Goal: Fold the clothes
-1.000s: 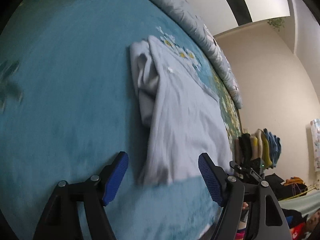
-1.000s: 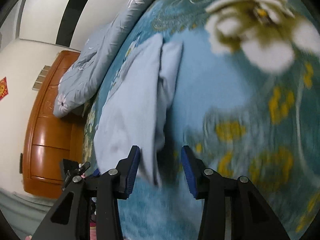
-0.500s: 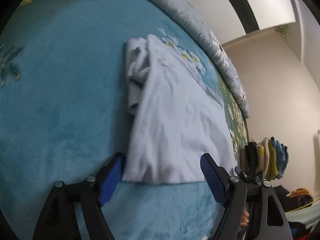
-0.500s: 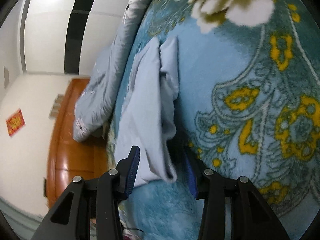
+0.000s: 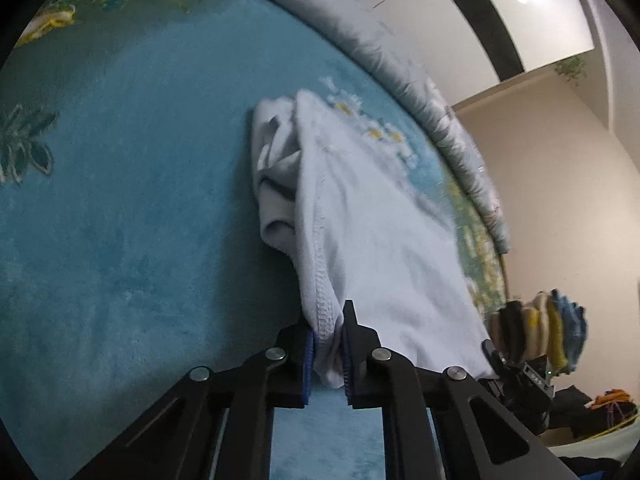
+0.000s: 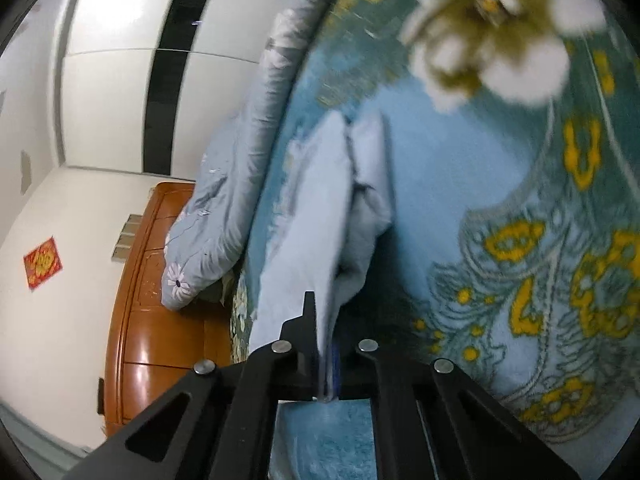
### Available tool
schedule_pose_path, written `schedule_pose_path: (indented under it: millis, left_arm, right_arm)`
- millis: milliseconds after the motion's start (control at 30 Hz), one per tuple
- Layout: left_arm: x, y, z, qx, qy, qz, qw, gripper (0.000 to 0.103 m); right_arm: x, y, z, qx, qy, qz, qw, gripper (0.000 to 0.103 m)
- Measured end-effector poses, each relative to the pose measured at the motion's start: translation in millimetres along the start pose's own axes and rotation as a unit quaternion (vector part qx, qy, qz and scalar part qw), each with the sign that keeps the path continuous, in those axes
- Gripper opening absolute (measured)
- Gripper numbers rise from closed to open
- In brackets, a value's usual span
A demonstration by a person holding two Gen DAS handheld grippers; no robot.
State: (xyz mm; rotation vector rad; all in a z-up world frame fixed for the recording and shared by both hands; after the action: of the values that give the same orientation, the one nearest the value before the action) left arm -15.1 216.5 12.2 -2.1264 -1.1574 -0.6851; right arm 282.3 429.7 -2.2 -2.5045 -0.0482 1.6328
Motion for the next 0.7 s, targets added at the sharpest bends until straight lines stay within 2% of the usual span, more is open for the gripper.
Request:
schedule_pose_path:
  millis: [167,267,333,400,433,500,633,700]
  left_arm:
    - [15,16,-43,0.0,0.035,0.035,0.9988,0.011]
    - [0,38,-40,-0.023,0.005,0.047,0.9986,0.011]
    - [-23,54,-24,-0.057,-0.013,0.02,0.9981,0.011]
    - [-36,61,-17,-0.069,-0.006,-0.011,0.9975,0.012]
    - [-36,60,-19,-0.067,-0.002,-0.011,0.9977,0.014]
    - [-32,55,-30,-0.057,-0.011,0.008,0.9982,0.015]
    - [-27,40,-77,0.023,-0.077,0.066,0.9946,0.013]
    - [-15,36,-91,0.045,-0.076,0.086,0.9924,0.013]
  right_arm:
    - [-28,14,-34,0.008,-0.016,-0.067,0.998,0.004]
    - [-23,34,-39,0.003,0.007,-0.09,0.996,0.004]
    - [3,41,-39,-0.007,0.023,-0.057,0.998,0.004]
    - [28,47,-35,-0.015,0.031,-0.014,0.999,0.004]
    - [36,49,-34,-0.017,0.031,0.002,0.999,0.004]
    - [43,49,-32,-0.02,0.031,0.014,0.999,0.004]
    - [45,49,-35,-0.019,0.027,0.015,0.999,0.004]
    - [45,49,-34,-0.018,0.031,0.013,0.999,0.004]
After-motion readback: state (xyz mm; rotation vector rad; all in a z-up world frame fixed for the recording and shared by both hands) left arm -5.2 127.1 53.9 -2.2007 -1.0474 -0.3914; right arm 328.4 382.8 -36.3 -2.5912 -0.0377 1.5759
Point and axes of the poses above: each gripper's, at about its wrist camera, not at the fingertips, and z roughly the way its jaws point, x to its right, y to its underside, the point moved 5 cm from there along z, roughly the way its jaws point, and after that the axes turned 1 degree about -y, right-handed, at the moved point
